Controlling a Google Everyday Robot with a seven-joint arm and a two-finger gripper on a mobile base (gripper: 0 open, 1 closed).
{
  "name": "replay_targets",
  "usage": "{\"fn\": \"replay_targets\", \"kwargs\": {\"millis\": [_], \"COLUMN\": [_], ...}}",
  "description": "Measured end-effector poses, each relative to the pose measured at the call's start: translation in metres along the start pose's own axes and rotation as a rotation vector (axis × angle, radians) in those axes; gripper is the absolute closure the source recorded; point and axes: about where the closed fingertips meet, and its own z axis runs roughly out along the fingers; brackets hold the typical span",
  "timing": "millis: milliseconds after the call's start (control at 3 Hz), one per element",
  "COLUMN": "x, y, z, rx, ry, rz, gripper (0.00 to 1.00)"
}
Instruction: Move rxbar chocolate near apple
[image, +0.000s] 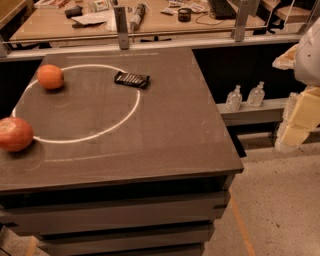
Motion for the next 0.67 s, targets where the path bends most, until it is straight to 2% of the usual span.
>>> {"fn": "replay_targets", "kwargs": {"millis": [333, 667], "x": [0.000, -0.010], "y": [0.000, -0.016], "z": [0.000, 0.023], "rx": [0.000, -0.001], "ry": [0.000, -0.091], "rz": [0.000, -0.007], "gripper": [0.00, 0.00]}}
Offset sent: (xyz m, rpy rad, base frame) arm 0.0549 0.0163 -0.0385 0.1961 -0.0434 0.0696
